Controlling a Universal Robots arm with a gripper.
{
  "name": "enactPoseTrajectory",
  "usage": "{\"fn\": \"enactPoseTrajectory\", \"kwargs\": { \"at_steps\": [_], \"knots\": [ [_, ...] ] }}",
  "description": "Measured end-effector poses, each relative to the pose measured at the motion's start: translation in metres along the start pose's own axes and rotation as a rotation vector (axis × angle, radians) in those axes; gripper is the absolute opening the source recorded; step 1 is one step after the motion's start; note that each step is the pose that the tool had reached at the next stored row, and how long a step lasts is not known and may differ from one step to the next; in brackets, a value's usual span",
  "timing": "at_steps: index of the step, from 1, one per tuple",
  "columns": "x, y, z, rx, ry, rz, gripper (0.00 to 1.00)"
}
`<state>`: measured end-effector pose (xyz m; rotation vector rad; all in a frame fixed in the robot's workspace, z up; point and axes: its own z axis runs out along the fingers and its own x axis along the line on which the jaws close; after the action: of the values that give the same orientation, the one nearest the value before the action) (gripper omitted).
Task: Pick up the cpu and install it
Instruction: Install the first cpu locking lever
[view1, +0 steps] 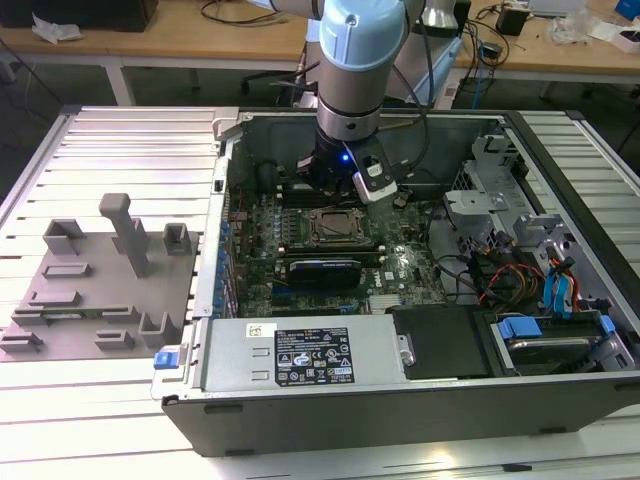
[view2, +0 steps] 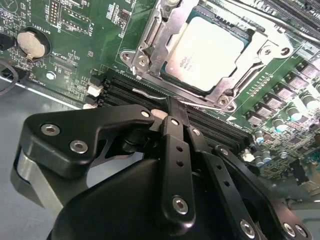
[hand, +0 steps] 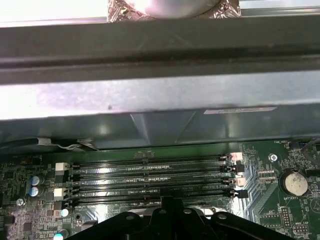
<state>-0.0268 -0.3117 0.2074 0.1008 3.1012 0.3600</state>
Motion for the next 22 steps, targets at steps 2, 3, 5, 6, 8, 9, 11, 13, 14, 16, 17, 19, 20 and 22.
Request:
{"fn": "enactPoseTrajectory", "kwargs": {
  "at_steps": [2, 3, 5, 6, 8, 9, 11, 13, 14, 16, 17, 19, 20, 22],
  "knots": [
    [-0.0003, 0.0000, 0.0000, 0.0001, 0.0003, -0.001, 0.11],
    [-0.0003, 0.0000, 0.0001, 0.0001, 0.0004, -0.001, 0.11],
    [-0.0003, 0.0000, 0.0001, 0.0000, 0.0005, -0.002, 0.11],
    [-0.0004, 0.0000, 0.0001, -0.0003, 0.0010, -0.004, 0.11],
    [-0.0007, 0.0000, 0.0001, -0.0020, 0.0095, -0.040, 0.11],
    [-0.0009, 0.0000, 0.0002, -0.0022, 0.0129, -0.054, 0.11],
    [-0.0018, 0.0001, 0.0002, -0.0026, 0.0204, -0.085, 0.11],
    [-0.0037, 0.0002, 0.0004, -0.0028, 0.0221, -0.093, 0.11],
    [-0.0046, 0.0002, 0.0004, -0.0028, 0.0225, -0.094, 0.11],
    [-0.0061, 0.0007, 0.0006, -0.0035, 0.0244, -0.103, 0.11],
    [-0.0061, 0.0010, 0.0006, -0.0041, 0.0257, -0.108, 0.11],
    [-0.0062, 0.0018, 0.0010, -0.0053, 0.0286, -0.120, 0.11],
    [-0.0060, 0.0021, 0.0011, -0.0054, 0.0313, -0.131, 0.11],
    [-0.0061, 0.0021, 0.0020, -0.0060, 0.0353, -0.149, 0.11]
  ]
}}
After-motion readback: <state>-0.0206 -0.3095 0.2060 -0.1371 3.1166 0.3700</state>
